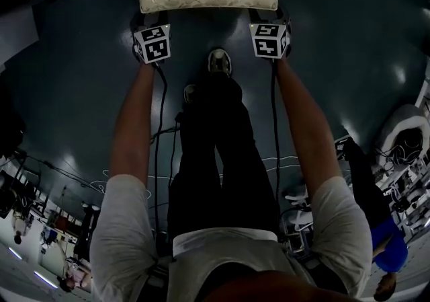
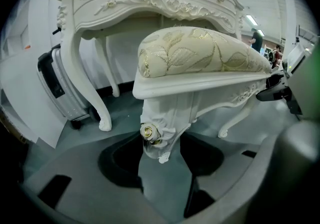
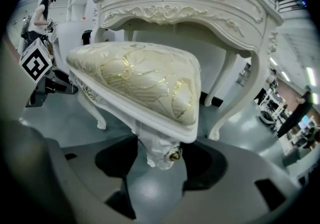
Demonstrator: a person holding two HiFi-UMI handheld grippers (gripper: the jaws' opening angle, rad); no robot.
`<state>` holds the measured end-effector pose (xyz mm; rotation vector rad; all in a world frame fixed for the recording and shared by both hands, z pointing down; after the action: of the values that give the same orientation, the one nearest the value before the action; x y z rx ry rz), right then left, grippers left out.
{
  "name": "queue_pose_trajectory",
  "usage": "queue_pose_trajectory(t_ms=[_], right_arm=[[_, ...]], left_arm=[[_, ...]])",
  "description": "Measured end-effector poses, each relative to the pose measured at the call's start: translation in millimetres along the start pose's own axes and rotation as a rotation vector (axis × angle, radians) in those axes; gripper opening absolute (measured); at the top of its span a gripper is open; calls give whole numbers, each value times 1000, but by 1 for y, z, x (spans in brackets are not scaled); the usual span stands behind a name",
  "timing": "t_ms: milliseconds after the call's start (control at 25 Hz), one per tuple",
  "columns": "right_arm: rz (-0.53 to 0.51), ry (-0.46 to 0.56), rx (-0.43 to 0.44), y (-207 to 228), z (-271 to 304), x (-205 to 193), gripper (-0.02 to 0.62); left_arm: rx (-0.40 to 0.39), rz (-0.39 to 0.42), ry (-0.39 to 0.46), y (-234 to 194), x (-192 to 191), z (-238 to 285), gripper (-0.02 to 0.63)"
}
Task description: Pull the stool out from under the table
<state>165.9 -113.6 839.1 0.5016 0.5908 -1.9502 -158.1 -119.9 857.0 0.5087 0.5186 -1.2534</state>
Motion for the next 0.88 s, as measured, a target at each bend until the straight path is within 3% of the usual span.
queue_pose_trajectory(t_ms=[880], right_arm=[[-43, -16, 28, 1, -23, -17, 295]], left_arm=[[35, -55, -72, 22, -33, -38, 238]])
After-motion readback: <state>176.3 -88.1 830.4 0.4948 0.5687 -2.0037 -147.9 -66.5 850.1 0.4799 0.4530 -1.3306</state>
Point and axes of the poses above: the fingertips, and each gripper's own axes: z forward along the fingers, y to its right, x out of its top, the point moved 1 cm from there along -z, backward along the fingers, and after that the axes turned 1 degree about y, right-handed, at the moved point
